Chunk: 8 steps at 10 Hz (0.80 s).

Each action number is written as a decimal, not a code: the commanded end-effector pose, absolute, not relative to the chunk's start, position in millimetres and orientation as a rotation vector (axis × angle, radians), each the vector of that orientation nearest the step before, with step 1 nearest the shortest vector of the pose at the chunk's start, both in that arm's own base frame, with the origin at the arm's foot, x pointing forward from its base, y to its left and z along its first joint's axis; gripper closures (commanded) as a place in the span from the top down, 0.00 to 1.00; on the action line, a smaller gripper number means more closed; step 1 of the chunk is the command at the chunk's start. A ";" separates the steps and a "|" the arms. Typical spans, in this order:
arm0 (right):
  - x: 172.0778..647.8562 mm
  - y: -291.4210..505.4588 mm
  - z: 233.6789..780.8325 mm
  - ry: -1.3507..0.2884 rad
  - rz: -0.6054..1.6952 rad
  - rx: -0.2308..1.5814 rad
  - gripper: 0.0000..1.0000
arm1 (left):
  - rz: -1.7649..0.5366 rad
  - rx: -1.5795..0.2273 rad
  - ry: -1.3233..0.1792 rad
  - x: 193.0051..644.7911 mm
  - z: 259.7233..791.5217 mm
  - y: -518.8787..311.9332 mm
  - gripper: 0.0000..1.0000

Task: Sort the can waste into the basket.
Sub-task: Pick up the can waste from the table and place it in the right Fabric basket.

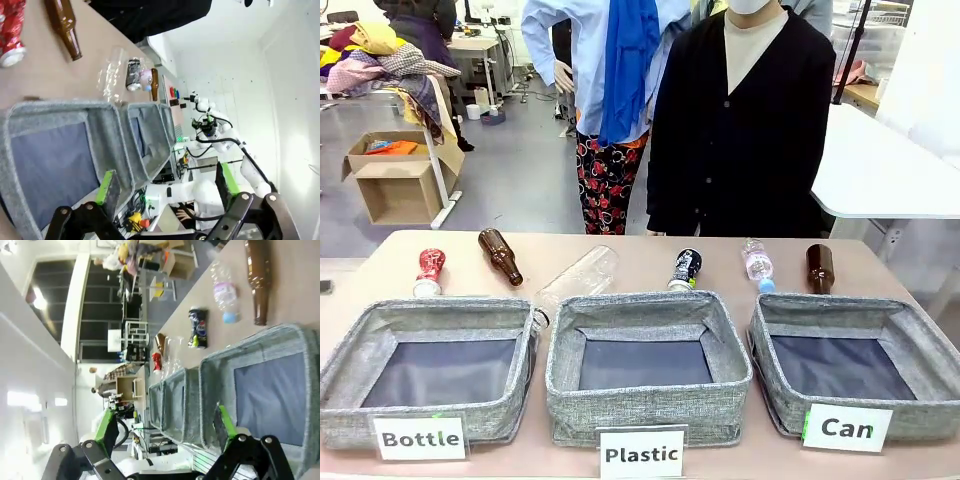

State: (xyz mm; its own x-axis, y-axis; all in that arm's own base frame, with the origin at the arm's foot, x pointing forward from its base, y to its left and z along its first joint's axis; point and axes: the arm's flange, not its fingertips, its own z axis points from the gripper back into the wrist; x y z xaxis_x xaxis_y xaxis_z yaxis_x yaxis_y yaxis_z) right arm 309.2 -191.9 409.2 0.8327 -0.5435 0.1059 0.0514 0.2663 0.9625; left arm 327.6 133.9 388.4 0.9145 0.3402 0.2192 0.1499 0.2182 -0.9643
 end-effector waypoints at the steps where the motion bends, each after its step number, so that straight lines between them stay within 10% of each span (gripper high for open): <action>1: 310.0 -183.5 417.8 -0.450 -0.390 1.255 1.00 | 0.128 -1.351 -0.403 317.8 382.7 141.7 1.00; 8: 313.8 -162.2 427.4 -0.435 -0.368 1.158 1.00 | 0.128 -1.351 -0.403 317.8 382.7 141.7 1.00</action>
